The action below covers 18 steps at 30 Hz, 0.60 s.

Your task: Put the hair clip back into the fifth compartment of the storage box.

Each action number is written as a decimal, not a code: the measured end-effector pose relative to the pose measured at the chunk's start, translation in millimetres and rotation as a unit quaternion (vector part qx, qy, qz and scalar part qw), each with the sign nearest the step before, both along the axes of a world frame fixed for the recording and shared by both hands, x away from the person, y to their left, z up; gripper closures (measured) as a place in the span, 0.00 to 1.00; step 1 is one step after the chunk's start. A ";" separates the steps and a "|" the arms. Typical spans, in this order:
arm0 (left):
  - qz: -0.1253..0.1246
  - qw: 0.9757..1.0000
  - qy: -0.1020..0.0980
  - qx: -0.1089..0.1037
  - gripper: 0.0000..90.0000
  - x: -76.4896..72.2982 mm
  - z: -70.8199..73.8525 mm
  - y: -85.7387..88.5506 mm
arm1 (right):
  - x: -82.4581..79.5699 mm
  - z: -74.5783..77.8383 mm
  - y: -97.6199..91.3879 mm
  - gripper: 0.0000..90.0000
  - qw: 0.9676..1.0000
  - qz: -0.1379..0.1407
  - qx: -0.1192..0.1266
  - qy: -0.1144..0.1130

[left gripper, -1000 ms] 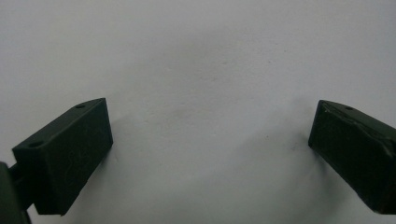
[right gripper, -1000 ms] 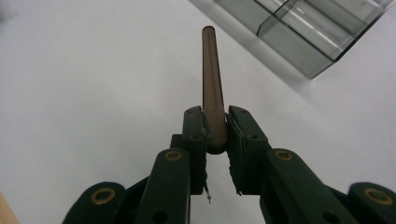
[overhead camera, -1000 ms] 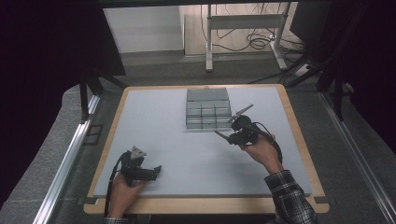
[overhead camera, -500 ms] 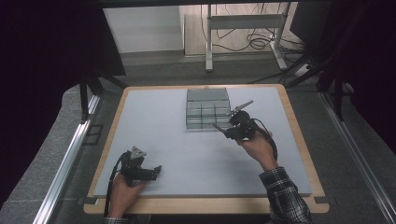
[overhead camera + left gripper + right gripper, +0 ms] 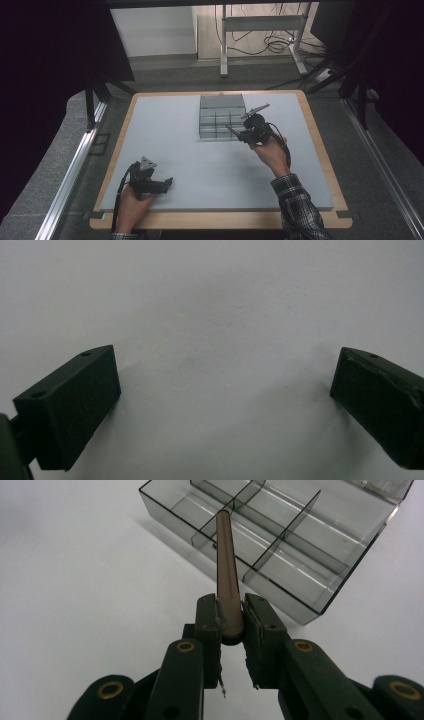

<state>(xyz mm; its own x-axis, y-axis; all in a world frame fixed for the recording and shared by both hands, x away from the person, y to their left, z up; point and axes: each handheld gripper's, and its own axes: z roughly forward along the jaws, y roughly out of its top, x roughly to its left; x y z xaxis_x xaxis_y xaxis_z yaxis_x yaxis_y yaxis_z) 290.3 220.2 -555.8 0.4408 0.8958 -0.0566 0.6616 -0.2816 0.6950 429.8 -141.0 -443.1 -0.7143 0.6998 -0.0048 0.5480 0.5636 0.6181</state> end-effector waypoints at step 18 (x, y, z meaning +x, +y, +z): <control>0.000 1.000 0.000 0.000 0.00 0.0 0.0 0.0 | 22.0 -6.1 12.7 0.85 0.999 -0.020 0.017 -0.019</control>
<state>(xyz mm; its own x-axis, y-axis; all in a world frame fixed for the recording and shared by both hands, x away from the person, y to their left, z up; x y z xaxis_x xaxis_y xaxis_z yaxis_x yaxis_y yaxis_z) 290.3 220.3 -555.7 0.4409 0.8958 -0.0570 0.6619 -0.2816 0.6947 451.8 -128.4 -449.2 -0.6853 0.7283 -0.0062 0.5459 0.5193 0.6575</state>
